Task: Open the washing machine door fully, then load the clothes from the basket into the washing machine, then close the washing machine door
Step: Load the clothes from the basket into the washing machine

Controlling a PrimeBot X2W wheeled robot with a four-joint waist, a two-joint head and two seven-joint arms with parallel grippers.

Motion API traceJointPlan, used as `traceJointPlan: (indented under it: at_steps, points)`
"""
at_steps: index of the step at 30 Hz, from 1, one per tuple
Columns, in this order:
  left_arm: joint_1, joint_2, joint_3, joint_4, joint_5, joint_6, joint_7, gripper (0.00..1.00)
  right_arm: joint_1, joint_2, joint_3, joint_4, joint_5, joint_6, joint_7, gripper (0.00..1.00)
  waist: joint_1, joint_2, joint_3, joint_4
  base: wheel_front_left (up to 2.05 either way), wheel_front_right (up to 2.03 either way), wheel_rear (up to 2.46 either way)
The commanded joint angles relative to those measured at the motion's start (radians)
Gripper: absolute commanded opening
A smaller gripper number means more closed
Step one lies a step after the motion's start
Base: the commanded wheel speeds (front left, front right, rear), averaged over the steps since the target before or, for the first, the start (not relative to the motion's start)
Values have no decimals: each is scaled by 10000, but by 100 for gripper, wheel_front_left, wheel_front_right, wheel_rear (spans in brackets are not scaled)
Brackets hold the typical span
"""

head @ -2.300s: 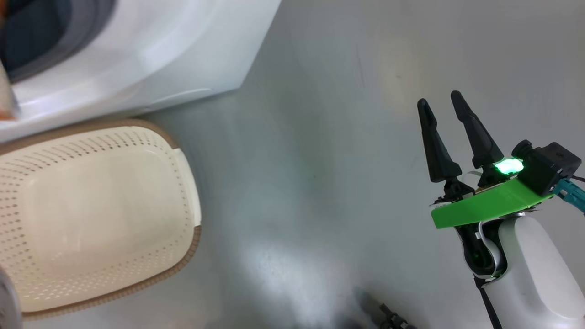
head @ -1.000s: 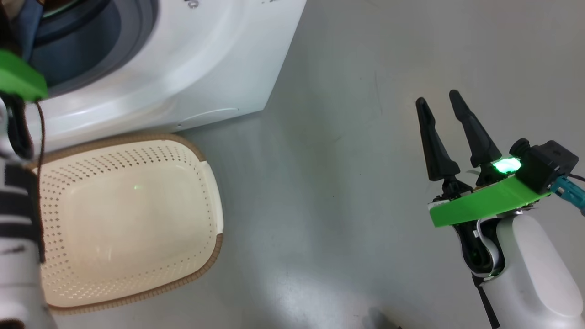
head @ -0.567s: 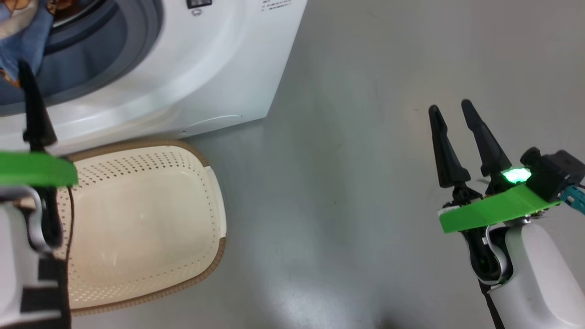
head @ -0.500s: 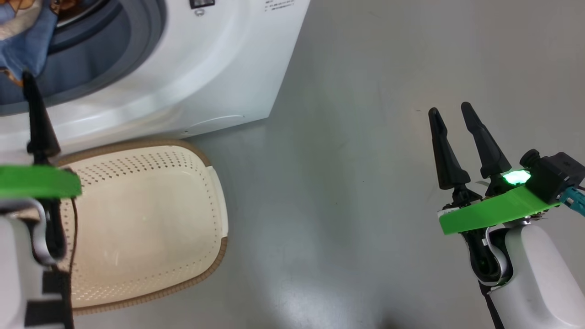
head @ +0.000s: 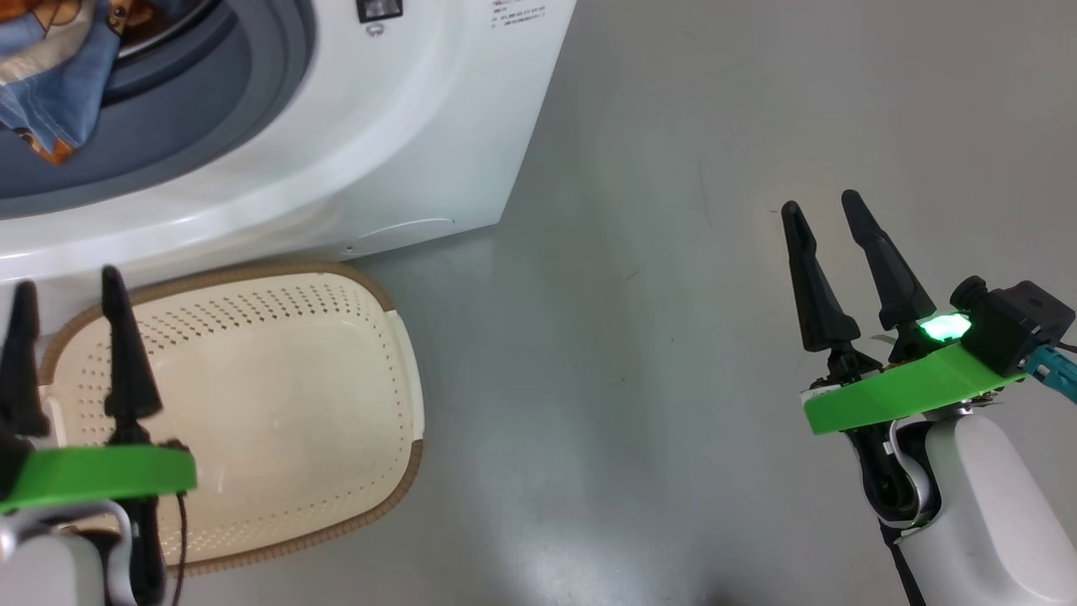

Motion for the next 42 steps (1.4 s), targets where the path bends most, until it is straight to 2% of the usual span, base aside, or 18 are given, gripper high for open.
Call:
traceJointPlan:
  at_steps: [1, 7, 16, 21, 26, 33, 42]
  points:
    - [361, 84, 287, -382, -76, 93, 65, 100, 236, -83, 238, -211, 56, 16, -118, 100, 0, 0, -3, 13, 0, 0, 0]
    - [637, -26, 213, -289, -189, 159, 69, 100, 222, -95, 383, -154, 46, 16, -118, 100, 0, 0, -15, 72, 0, 0, 0]
    - [233, 49, 175, -228, -262, 233, 84, 100, 231, -129, 459, -140, 51, 16, -118, 100, 0, 0, -69, 115, 0, 0, 0]
    - [-300, 127, 51, -289, -264, 312, 469, 100, 204, -116, 454, -148, 58, 16, -118, 100, 0, 0, -11, 147, 0, 0, 0]
    - [-1485, 525, -100, 97, -202, 381, 1485, 100, 125, -67, 463, -147, 57, 16, -118, 100, 0, 0, 61, 123, 0, 0, 0]
    - [-3235, 1085, -166, 1619, -234, 404, 2444, 100, 91, 47, 475, -132, 85, 16, -118, 100, 0, 0, 132, -87, 0, 0, 0]
    - [-5079, 1701, -151, 4521, -241, 438, 2568, 100, 53, 168, 409, -162, 93, 16, -118, 100, 0, 0, 263, -417, 0, 0, 0]
